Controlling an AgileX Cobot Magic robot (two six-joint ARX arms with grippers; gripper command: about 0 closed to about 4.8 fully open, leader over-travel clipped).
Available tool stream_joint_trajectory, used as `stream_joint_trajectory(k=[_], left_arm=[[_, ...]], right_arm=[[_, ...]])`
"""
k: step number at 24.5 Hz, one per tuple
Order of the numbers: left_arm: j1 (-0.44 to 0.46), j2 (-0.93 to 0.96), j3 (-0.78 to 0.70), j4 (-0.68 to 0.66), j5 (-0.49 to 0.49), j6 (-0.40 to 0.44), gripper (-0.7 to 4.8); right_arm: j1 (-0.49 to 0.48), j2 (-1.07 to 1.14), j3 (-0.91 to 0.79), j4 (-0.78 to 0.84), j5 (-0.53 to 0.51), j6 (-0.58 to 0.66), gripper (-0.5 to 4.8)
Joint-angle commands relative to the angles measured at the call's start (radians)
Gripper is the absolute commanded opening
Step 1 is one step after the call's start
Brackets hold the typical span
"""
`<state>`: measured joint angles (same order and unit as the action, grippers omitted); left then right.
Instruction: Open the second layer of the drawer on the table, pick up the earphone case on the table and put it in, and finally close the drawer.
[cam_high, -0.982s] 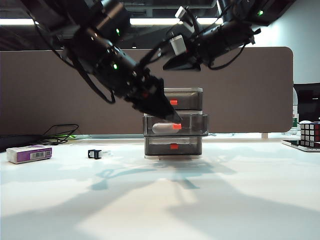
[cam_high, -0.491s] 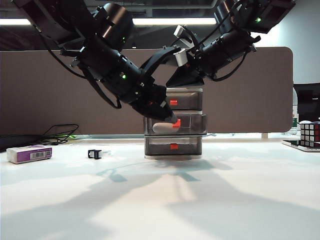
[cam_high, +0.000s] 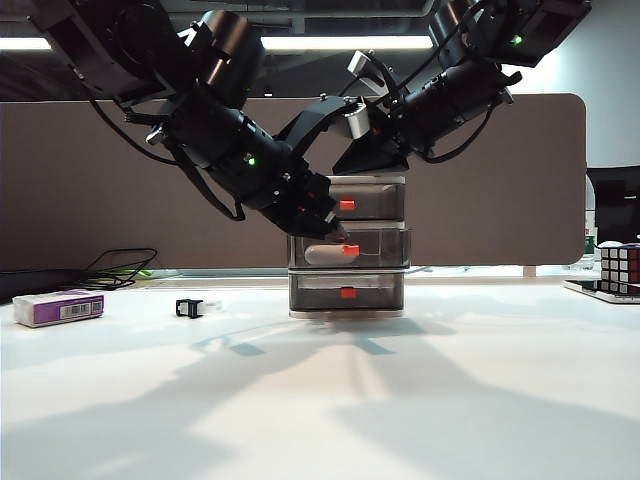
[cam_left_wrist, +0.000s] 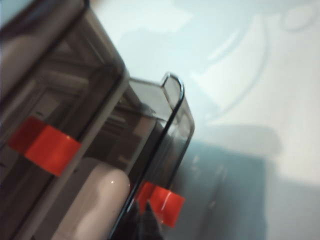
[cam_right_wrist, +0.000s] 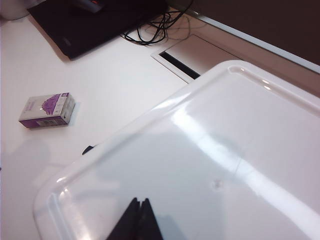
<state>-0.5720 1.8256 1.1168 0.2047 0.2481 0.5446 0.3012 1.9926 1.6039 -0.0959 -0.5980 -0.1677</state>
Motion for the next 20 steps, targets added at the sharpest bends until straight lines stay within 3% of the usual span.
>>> stream_joint_trajectory(k=[1,9,20], left_arm=[[0.004,-0.005,0.003,0.015,0.014,-0.003,-0.06],[0.027,0.014,0.003,0.067,-0.064,-0.008,-0.06],[0.027,0.024,0.003,0.141,-0.099,-0.023,-0.06]], right_arm=[[0.001,-0.006,0.005,0.008,-0.002,-0.014,-0.05],[0.001,0.006,0.005,-0.006,0.076,-0.017,-0.05],[0.002,0.024,0.004,-0.02,0.08,-0.016,-0.05]])
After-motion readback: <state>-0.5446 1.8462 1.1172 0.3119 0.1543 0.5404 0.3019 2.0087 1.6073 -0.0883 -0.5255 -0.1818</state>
